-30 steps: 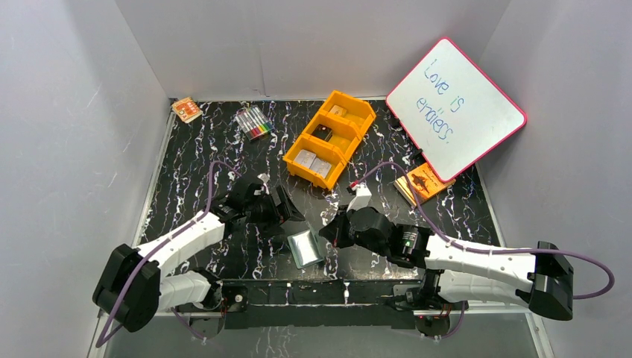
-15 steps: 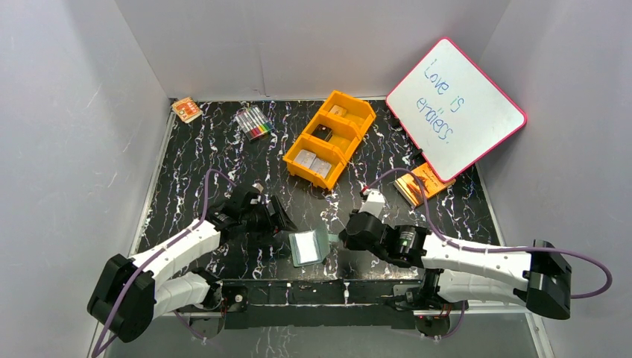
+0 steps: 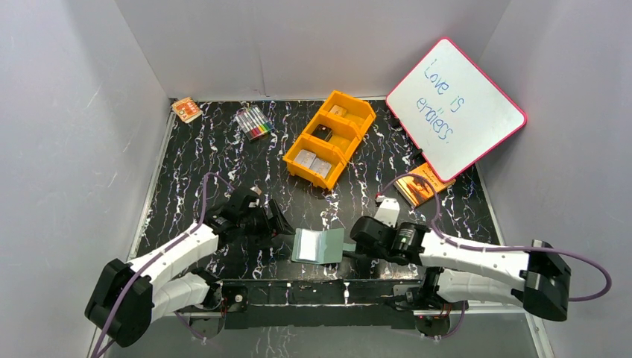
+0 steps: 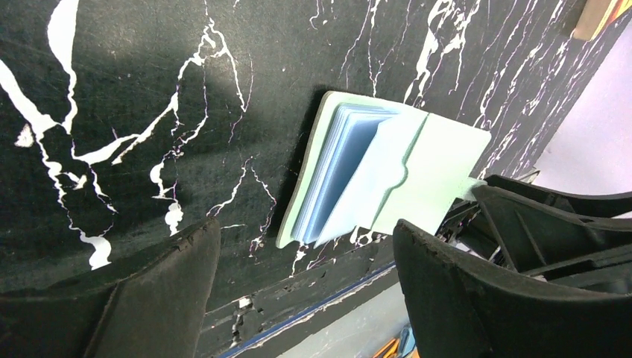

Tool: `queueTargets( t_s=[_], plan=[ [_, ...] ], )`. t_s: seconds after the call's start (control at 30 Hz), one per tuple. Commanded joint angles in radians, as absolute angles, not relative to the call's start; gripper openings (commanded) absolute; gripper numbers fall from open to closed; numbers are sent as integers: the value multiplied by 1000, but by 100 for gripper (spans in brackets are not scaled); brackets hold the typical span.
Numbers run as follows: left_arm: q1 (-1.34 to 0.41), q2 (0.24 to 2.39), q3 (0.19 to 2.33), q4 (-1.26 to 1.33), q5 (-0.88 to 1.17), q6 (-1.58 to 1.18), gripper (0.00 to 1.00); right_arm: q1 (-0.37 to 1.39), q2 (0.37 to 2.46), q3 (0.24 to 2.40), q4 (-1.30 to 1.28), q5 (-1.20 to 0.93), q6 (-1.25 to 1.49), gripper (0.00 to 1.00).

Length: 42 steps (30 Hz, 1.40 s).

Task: Put the credit cards into the card holder

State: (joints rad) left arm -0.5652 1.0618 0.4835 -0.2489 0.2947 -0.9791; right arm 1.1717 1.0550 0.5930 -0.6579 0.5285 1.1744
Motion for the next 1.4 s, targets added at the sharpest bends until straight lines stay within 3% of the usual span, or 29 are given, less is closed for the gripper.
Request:
queueTargets(
  t_s=[0.0,0.2,0.53,0.67,0.77,1.37],
  plan=[
    [-569,1008,482,-295,287,-972,82,1167,937,685,-745,583,1113,64],
    [-569,949,489,-358,251,-966,82,1167,880,792,-461,344,773,62],
    [-569,920,491,-378,234,-974,83,1167,1179,891,-206,99,722,59],
    [-569,923,488,-374,233,-978,82,1167,1279,880,-230,168,786,45],
    [-569,923,480,-355,256,-976,82,1148,1301,818,-210,180,823,40],
    [-572,1092,455,-159,378,-959,76,1038,1319,545,-172,143,872,27]
  ],
)
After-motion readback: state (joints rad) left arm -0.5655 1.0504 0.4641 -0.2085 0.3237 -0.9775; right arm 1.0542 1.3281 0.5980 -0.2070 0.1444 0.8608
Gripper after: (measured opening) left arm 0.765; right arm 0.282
